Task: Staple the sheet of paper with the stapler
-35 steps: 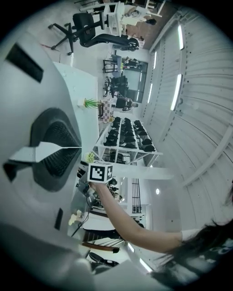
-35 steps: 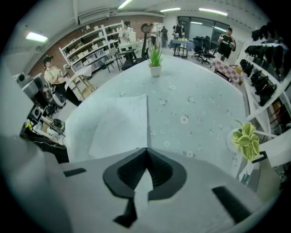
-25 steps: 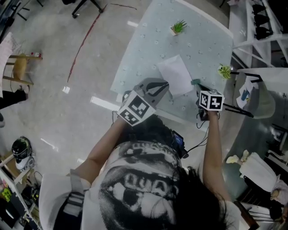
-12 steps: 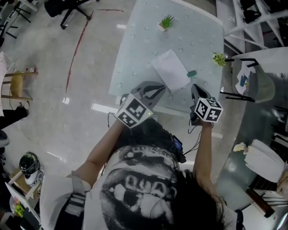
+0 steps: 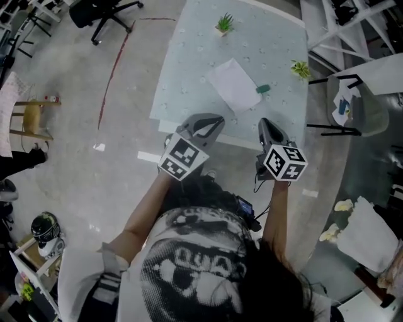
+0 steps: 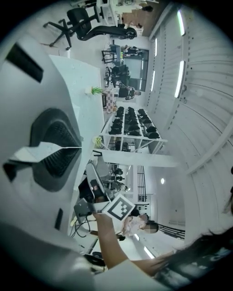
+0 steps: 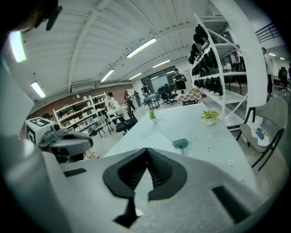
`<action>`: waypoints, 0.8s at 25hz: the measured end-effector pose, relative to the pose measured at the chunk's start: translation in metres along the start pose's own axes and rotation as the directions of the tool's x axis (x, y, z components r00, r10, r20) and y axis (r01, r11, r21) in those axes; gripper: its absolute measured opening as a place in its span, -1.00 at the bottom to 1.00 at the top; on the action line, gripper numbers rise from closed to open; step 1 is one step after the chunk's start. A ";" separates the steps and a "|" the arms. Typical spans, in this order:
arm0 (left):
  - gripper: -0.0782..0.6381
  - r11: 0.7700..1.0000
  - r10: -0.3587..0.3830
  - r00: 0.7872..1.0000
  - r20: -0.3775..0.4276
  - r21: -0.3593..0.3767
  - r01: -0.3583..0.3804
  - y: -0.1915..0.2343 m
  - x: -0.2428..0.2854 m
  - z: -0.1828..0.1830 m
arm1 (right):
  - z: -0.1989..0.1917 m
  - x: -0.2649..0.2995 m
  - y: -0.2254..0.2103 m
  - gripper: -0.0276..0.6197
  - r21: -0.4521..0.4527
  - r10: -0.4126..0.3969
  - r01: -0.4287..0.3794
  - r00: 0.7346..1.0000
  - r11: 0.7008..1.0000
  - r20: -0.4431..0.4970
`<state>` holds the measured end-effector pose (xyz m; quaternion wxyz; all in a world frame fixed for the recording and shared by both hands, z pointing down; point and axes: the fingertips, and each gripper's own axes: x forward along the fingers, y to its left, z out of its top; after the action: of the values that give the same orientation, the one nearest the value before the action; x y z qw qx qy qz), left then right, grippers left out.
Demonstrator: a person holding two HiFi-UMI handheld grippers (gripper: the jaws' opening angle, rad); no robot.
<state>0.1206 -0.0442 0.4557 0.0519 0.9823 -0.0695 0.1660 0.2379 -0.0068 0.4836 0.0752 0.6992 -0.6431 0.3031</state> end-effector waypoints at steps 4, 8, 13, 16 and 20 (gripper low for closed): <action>-0.77 0.998 0.045 0.999 0.021 -0.033 -0.044 -0.037 -0.018 0.001 | -0.016 -0.037 0.015 -0.93 -0.006 0.045 -0.045 0.998 0.999 0.034; -0.77 0.997 0.077 0.997 0.020 -0.015 -0.076 -0.073 -0.038 -0.003 | -0.034 -0.070 0.032 -0.93 -0.022 0.091 -0.090 0.994 0.996 0.066; -0.77 0.993 0.115 0.993 0.018 -0.002 -0.115 -0.110 -0.063 -0.009 | -0.048 -0.102 0.051 -0.93 -0.054 0.150 -0.145 0.983 0.988 0.102; -0.77 0.993 0.118 0.993 0.000 0.009 -0.118 -0.131 -0.074 -0.015 | -0.058 -0.115 0.061 -0.93 -0.073 0.178 -0.171 0.978 0.983 0.111; -0.77 0.992 0.121 0.992 -0.018 0.025 -0.121 -0.144 -0.085 -0.019 | -0.067 -0.125 0.073 -0.94 -0.090 0.206 -0.196 0.971 0.976 0.122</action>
<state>0.0577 0.1104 0.4337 0.0306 0.9752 -0.1265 0.1790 0.1488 0.1215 0.4514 0.0287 0.6453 -0.7255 0.2376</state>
